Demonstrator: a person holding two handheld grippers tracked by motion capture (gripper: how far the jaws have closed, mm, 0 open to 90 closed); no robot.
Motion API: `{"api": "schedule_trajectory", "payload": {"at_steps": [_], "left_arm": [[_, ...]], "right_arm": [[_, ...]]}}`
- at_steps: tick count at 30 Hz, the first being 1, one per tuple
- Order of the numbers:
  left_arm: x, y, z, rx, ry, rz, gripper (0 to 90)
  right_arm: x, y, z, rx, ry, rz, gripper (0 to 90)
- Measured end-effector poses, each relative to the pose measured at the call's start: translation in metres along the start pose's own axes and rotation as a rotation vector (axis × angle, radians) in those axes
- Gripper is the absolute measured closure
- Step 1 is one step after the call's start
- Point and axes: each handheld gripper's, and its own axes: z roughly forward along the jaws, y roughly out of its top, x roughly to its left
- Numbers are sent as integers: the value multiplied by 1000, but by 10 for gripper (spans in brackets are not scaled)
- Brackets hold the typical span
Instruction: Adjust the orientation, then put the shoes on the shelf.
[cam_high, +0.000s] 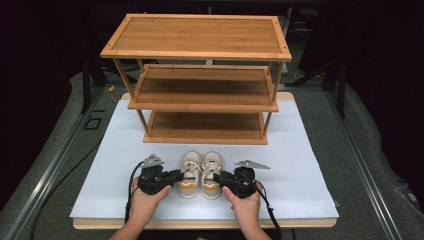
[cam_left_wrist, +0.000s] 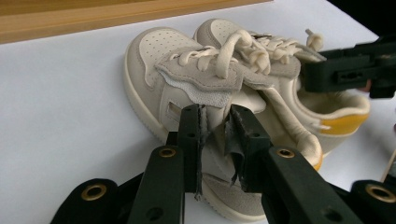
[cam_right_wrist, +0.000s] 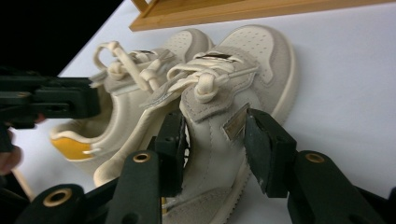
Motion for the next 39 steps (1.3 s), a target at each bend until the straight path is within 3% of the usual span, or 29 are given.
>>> {"api": "schedule_trajectory", "payload": {"at_steps": [3, 7, 19, 23, 32, 38, 39], "left_arm": [[1, 0, 1, -4, -11, -10, 746], [2, 0, 2, -8, -21, -24, 743], [4, -1, 0, -16, -33, -25, 723], [5, -2, 0, -27, -31, -21, 697], [8, -6, 2, -62, 2, -26, 552], [7, -8, 7, -65, -1, -36, 553], [6, -8, 8, -68, 3, -35, 552]], "right_arm": [[3, -1, 1, 6, 3, -18, 582], [2, 0, 3, 5, 29, 11, 575], [0, 1, 4, 8, 15, -16, 520], [1, 1, 3, 0, -4, -31, 494], [9, -1, -1, -45, -94, -143, 441], [13, -1, 0, -47, -127, -170, 438], [15, -2, 1, -46, -153, -174, 435]]}}
